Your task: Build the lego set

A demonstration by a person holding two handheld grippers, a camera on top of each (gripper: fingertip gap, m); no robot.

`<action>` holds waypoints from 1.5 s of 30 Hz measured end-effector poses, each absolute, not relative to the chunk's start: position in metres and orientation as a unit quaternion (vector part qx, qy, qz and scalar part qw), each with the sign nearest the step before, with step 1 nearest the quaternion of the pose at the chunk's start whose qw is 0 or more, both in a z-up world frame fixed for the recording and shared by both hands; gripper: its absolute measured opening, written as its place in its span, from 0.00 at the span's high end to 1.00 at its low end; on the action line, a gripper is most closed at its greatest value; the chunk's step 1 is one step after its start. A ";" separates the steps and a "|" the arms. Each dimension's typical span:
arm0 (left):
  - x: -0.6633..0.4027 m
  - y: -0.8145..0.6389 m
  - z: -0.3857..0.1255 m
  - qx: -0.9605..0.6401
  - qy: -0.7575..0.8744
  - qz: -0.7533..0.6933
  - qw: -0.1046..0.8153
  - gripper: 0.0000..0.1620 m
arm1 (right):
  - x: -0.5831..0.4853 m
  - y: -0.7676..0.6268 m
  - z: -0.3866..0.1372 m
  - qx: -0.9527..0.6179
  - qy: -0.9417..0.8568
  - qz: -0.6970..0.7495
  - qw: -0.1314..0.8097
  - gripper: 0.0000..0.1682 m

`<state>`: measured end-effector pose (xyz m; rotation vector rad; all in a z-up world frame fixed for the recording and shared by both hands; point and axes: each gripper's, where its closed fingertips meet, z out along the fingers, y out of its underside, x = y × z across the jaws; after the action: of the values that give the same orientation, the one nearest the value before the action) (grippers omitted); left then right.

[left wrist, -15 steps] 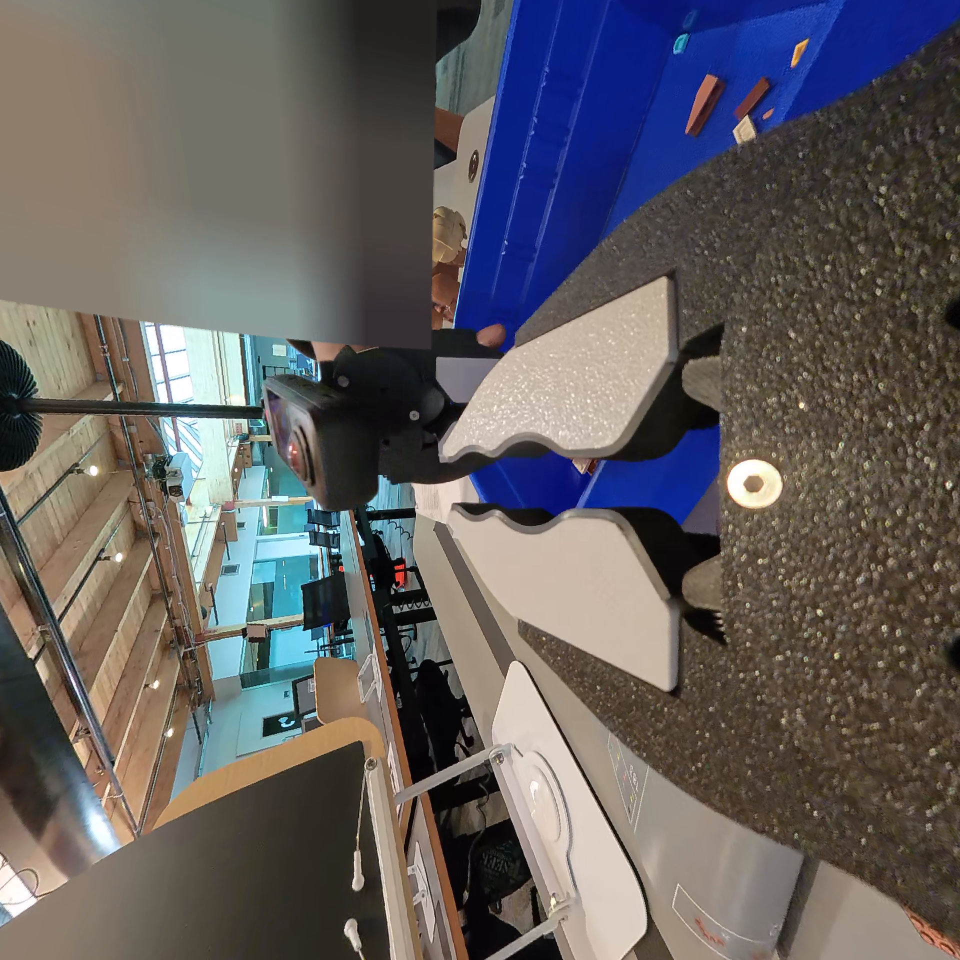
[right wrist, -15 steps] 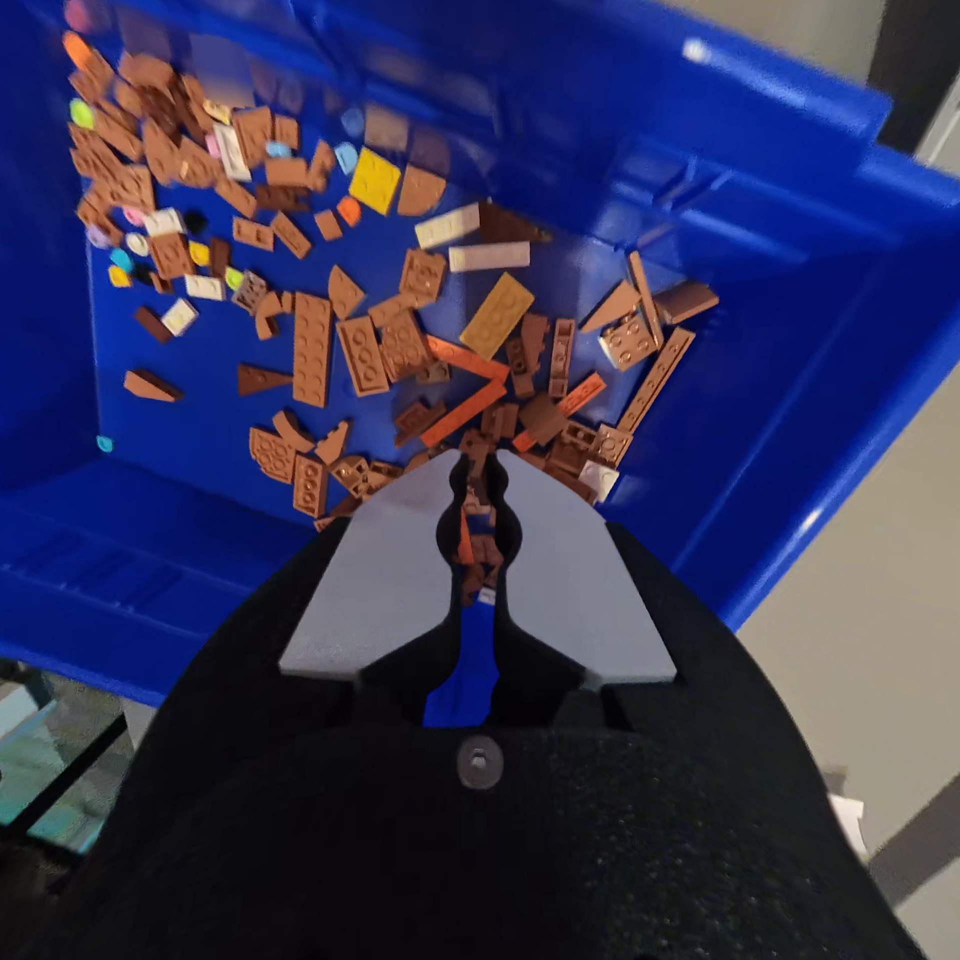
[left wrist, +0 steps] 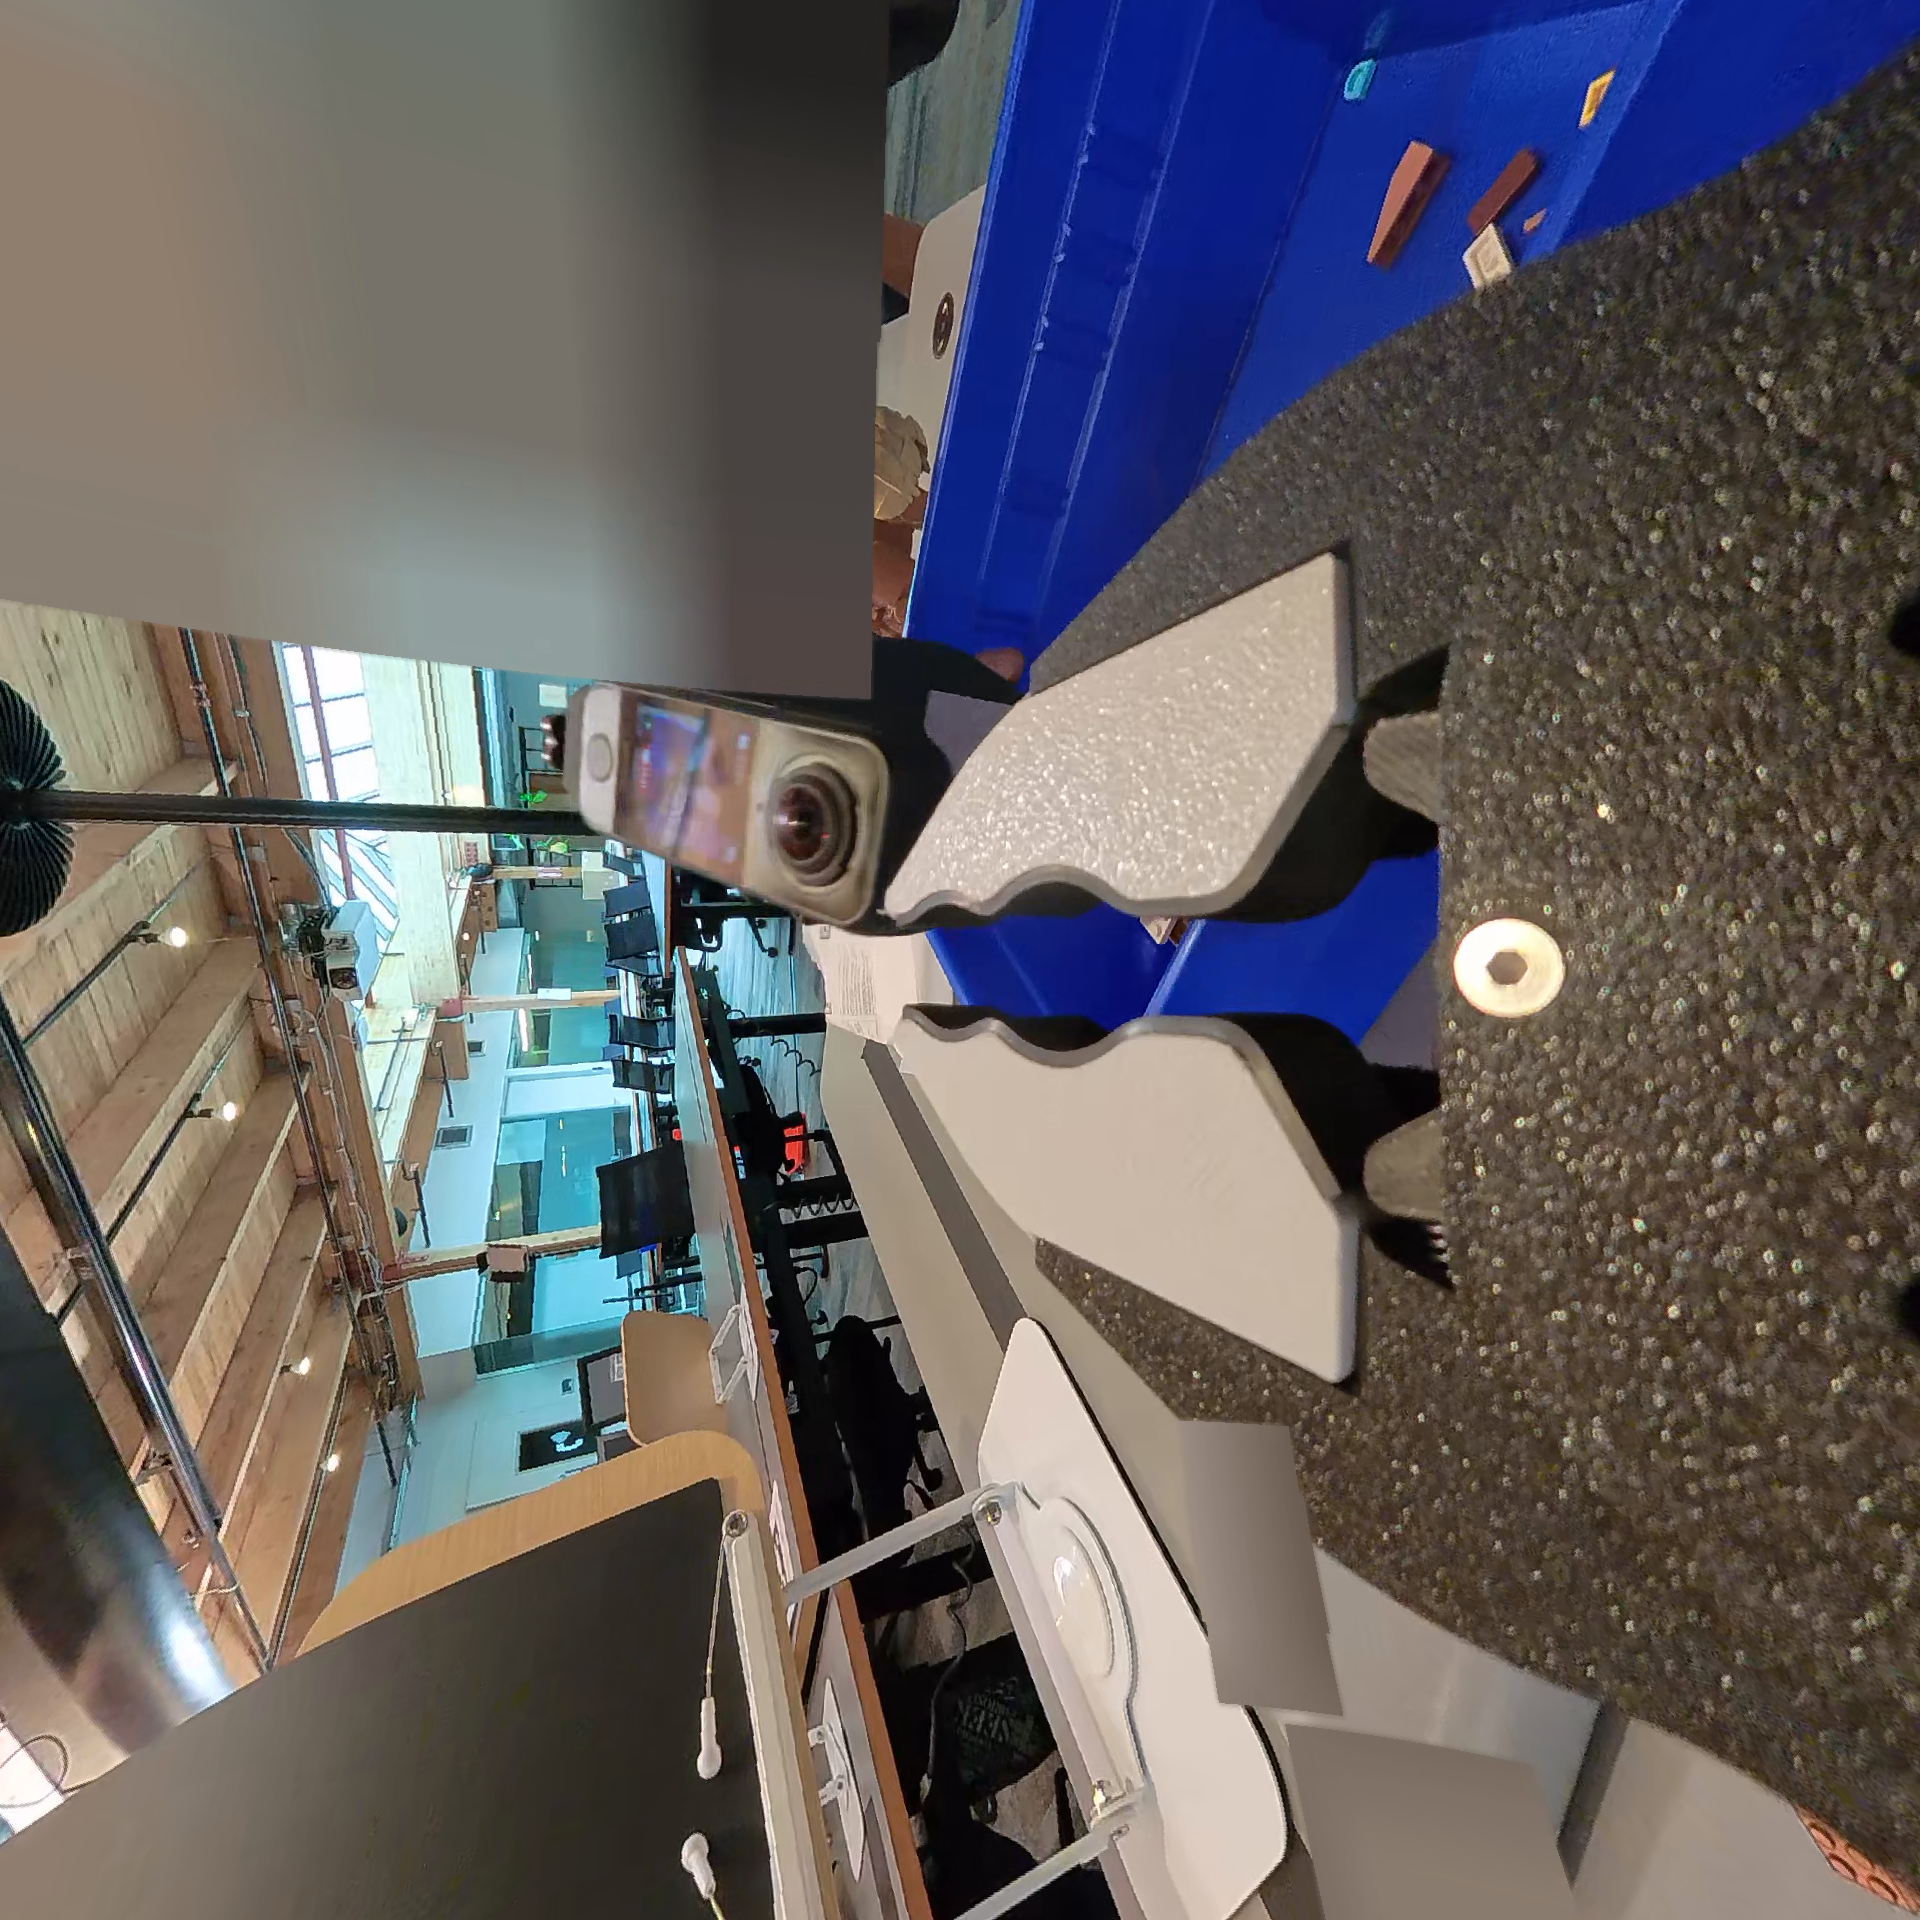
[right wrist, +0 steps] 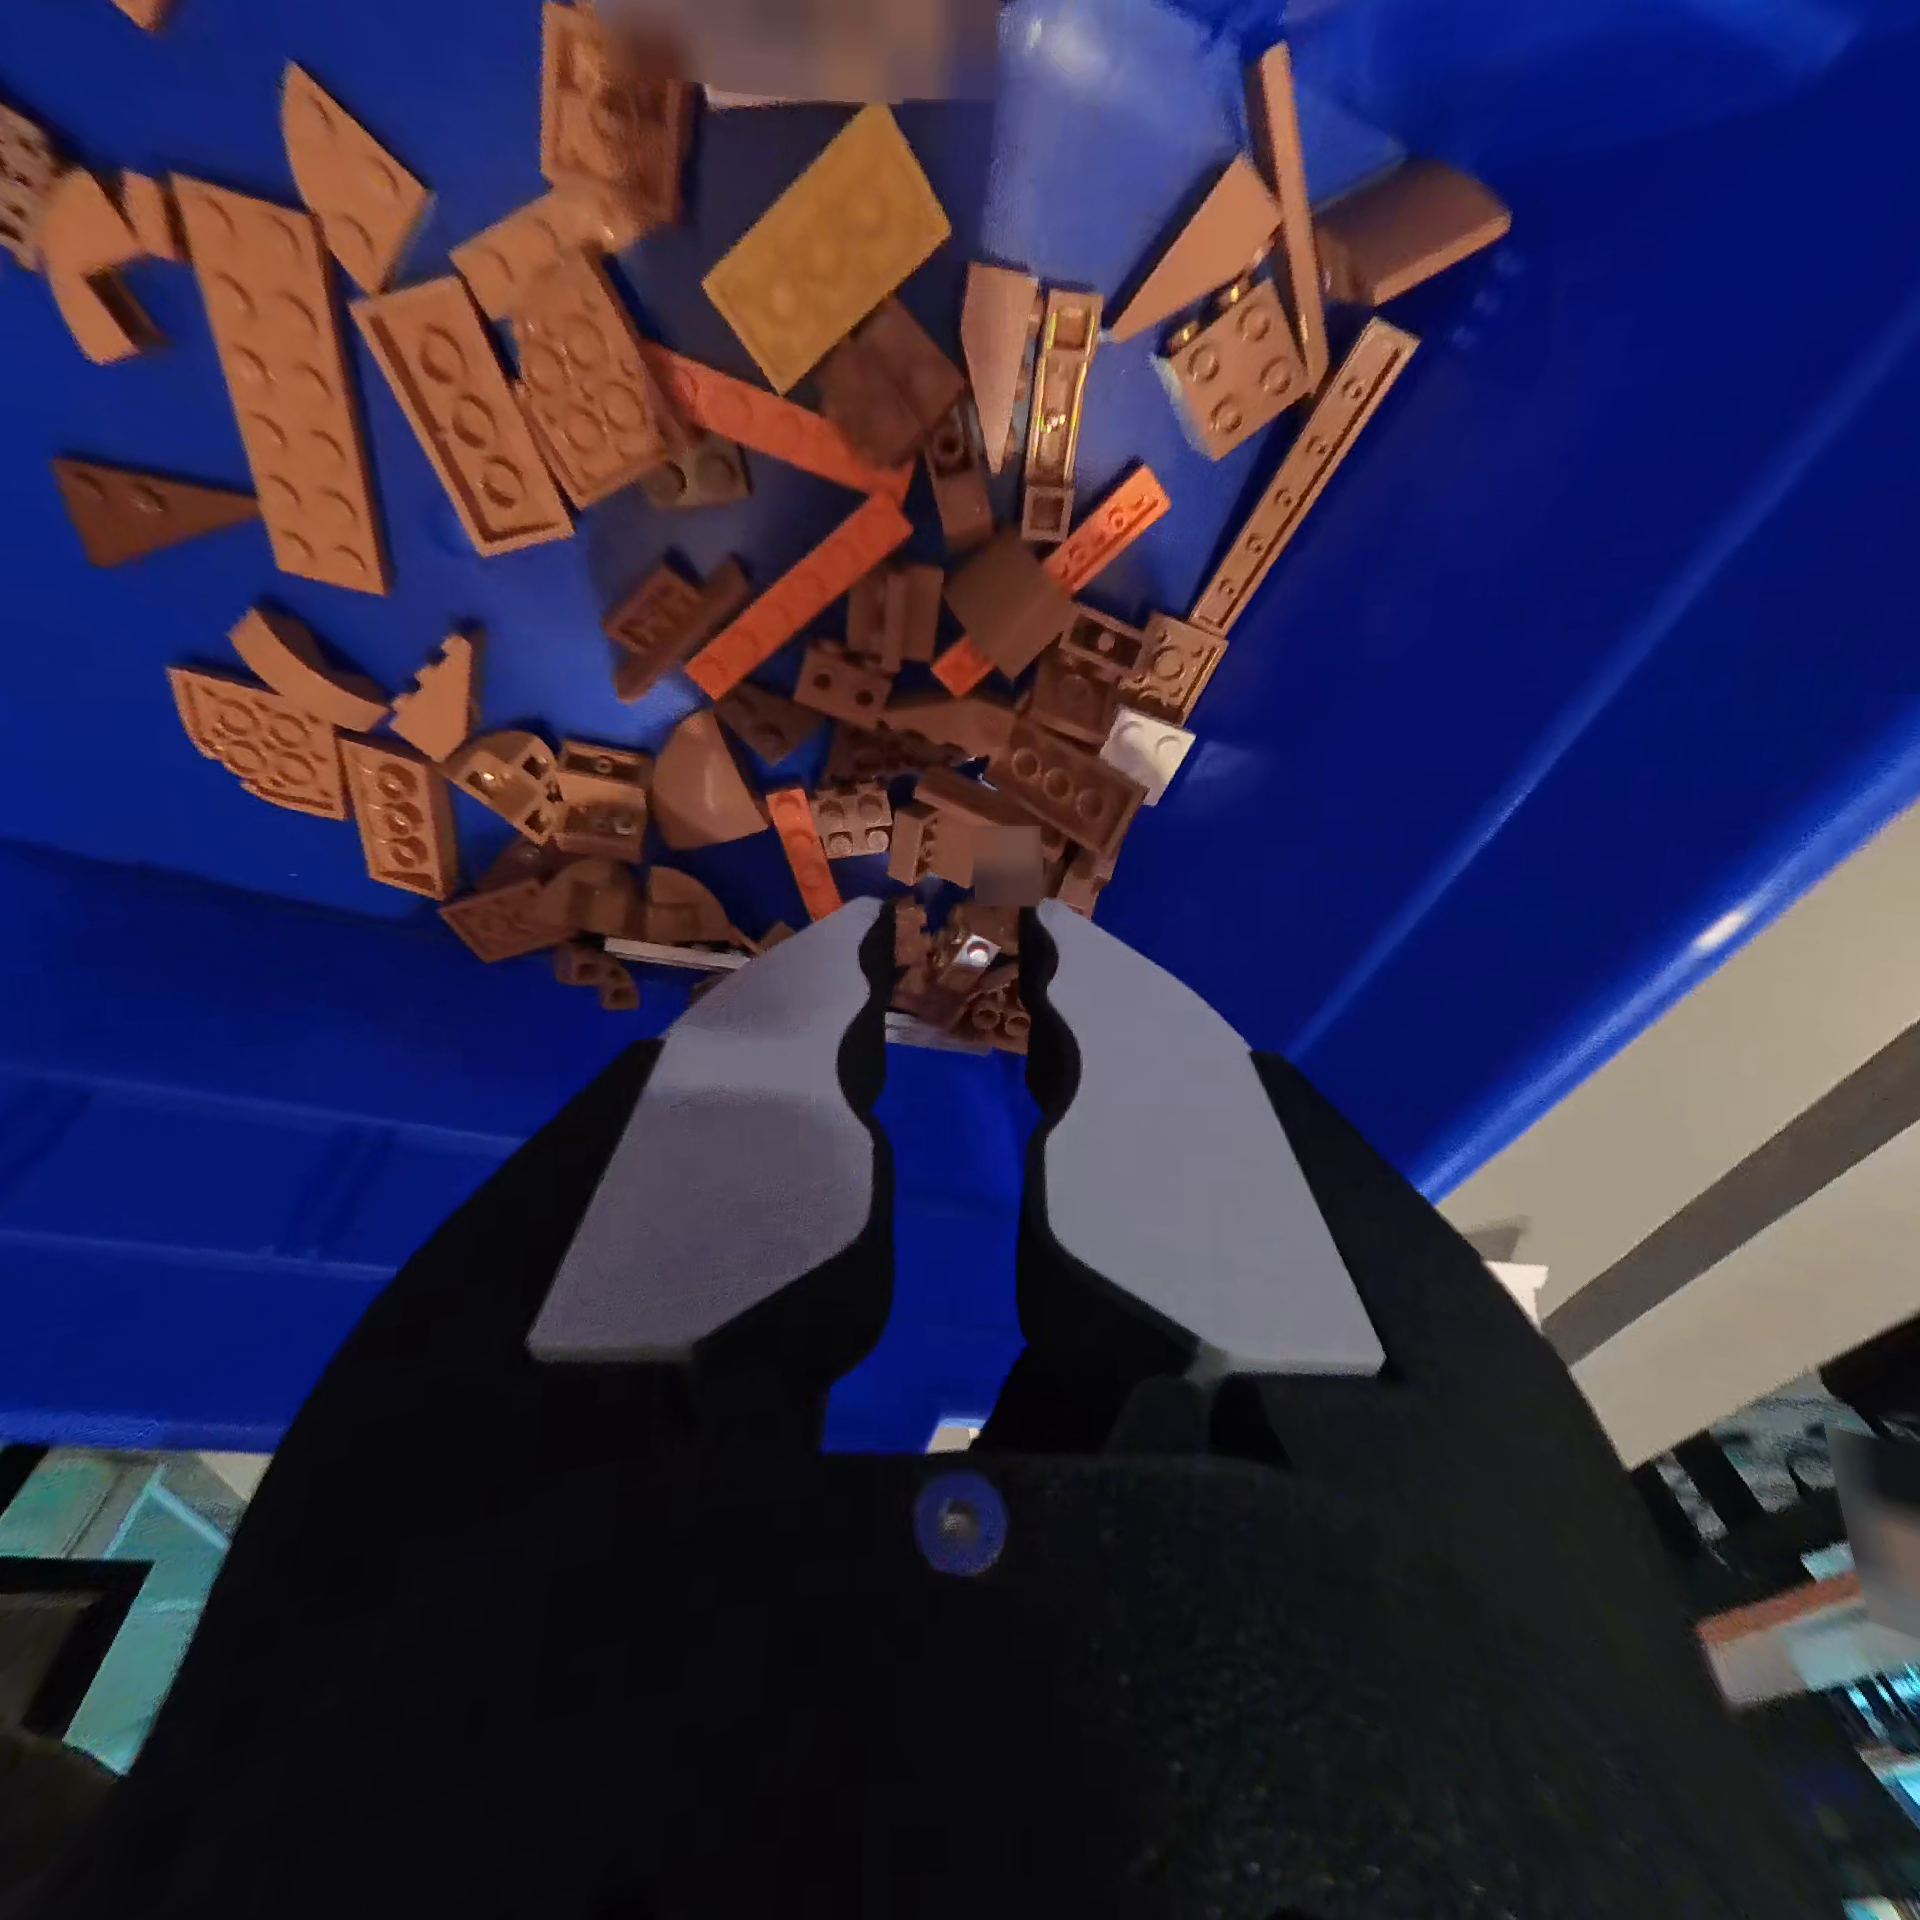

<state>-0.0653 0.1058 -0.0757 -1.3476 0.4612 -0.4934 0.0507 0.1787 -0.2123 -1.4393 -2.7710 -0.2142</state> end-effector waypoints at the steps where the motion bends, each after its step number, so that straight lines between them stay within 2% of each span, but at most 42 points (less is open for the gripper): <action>1: -0.065 0.106 -0.076 -0.612 0.209 -0.224 0.729 0.92 | 0.052 0.182 -0.215 -0.459 -0.884 -0.085 0.008 0.87; 13: -0.066 0.104 -0.073 -0.609 0.210 -0.224 0.731 0.92 | 0.046 0.190 -0.237 -0.443 -0.883 -0.154 0.021 0.94; 21: -0.066 0.104 -0.071 -0.607 0.210 -0.223 0.733 0.92 | 0.027 0.179 -0.232 -0.447 -0.888 -0.095 0.049 0.88; 26: -0.066 0.103 -0.071 -0.606 0.210 -0.225 0.733 0.92 | 0.025 0.184 -0.220 -0.450 -0.885 -0.086 0.076 0.88; 34: -0.065 0.103 -0.071 -0.606 0.211 -0.223 0.734 0.92 | 0.012 0.183 -0.234 -0.418 -0.895 -0.118 0.099 0.91; 37: -0.066 0.102 -0.070 -0.605 0.210 -0.224 0.735 0.92 | -0.002 0.174 -0.230 -0.417 -0.898 -0.080 0.117 0.91; 45: -0.067 0.101 -0.067 -0.602 0.209 -0.225 0.737 0.92 | 0.006 0.180 -0.220 -0.429 -0.894 -0.072 0.112 0.90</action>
<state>-0.0673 0.1013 -0.0671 -1.3220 0.4591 -0.4931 0.0057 0.1805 -0.2196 -1.2590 -2.6232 -0.2123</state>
